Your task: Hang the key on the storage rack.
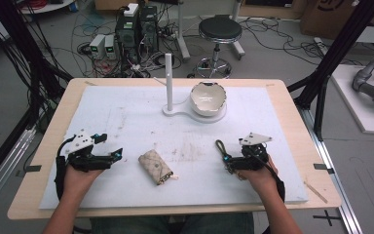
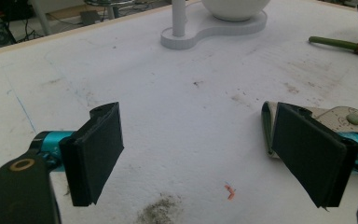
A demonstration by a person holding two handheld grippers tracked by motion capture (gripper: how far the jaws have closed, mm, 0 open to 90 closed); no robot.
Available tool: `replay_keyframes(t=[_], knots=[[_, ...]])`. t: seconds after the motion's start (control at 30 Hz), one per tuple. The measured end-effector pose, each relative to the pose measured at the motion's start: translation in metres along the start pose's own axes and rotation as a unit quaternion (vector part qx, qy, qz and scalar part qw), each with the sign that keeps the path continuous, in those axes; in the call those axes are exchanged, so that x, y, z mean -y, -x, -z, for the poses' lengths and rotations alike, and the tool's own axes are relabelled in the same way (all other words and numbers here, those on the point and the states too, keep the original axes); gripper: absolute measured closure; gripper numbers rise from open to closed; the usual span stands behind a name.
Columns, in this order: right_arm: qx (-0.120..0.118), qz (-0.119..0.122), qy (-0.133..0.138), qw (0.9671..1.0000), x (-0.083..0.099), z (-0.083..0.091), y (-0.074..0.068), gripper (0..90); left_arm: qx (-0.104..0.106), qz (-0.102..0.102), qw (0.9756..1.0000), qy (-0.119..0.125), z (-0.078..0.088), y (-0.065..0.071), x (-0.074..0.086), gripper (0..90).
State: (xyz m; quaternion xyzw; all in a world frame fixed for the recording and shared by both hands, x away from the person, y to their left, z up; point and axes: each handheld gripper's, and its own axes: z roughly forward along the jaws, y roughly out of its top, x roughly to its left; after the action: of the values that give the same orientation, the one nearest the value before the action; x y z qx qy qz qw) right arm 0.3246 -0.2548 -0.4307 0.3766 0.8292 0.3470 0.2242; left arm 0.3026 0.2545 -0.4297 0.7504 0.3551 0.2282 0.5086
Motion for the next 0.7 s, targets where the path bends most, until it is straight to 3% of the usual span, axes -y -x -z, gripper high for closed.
replay_keyframes(t=[0.07,0.17,0.3,0.33,0.37,0.47,0.5,0.57,0.7], knots=[[-0.004,0.011,-0.019,0.9998,0.0006,-0.005,-0.0039,18.8,0.001,0.0,1.0,-0.003,-0.0008,0.0006,0.0001,16.8],[-0.026,0.016,-0.035,0.9989,0.0029,-0.0084,-0.0072,28.2,0.001,-0.001,1.0,-0.005,-0.0013,0.0014,0.0002,16.7],[-0.036,0.003,-0.048,0.9982,0.0061,-0.0106,-0.0066,30.1,0.001,-0.002,1.0,-0.005,-0.0015,0.0014,0.0002,16.7],[-0.04,0.002,-0.06,0.9974,0.0079,-0.0106,-0.0061,39.2,0.001,-0.002,1.0,-0.006,-0.0018,0.0012,0.0003,16.7],[-0.043,0.001,-0.065,0.997,0.0088,-0.0105,-0.0058,42.8,0.001,-0.002,1.0,-0.006,-0.0018,0.0012,0.0003,16.7],[-0.054,-0.006,-0.068,0.9962,0.0088,-0.0103,-0.0048,49.3,0.001,-0.003,1.0,-0.008,-0.0027,0.0011,0.0006,16.7],[-0.058,0.002,-0.071,0.9958,0.0079,-0.0097,-0.0061,56.0,0.002,-0.003,1.0,-0.009,-0.0035,0.0011,0.0008,16.7],[-0.061,0.008,-0.07,0.9956,0.0076,-0.0096,-0.0071,60.7,0.003,-0.005,0.9999,-0.01,-0.0037,0.0011,0.0008,16.8],[-0.064,0.003,-0.073,0.9953,0.0074,-0.0095,-0.0072,63.2,0.003,-0.007,0.9999,-0.013,-0.0042,0.0028,0.0005,16.8]])
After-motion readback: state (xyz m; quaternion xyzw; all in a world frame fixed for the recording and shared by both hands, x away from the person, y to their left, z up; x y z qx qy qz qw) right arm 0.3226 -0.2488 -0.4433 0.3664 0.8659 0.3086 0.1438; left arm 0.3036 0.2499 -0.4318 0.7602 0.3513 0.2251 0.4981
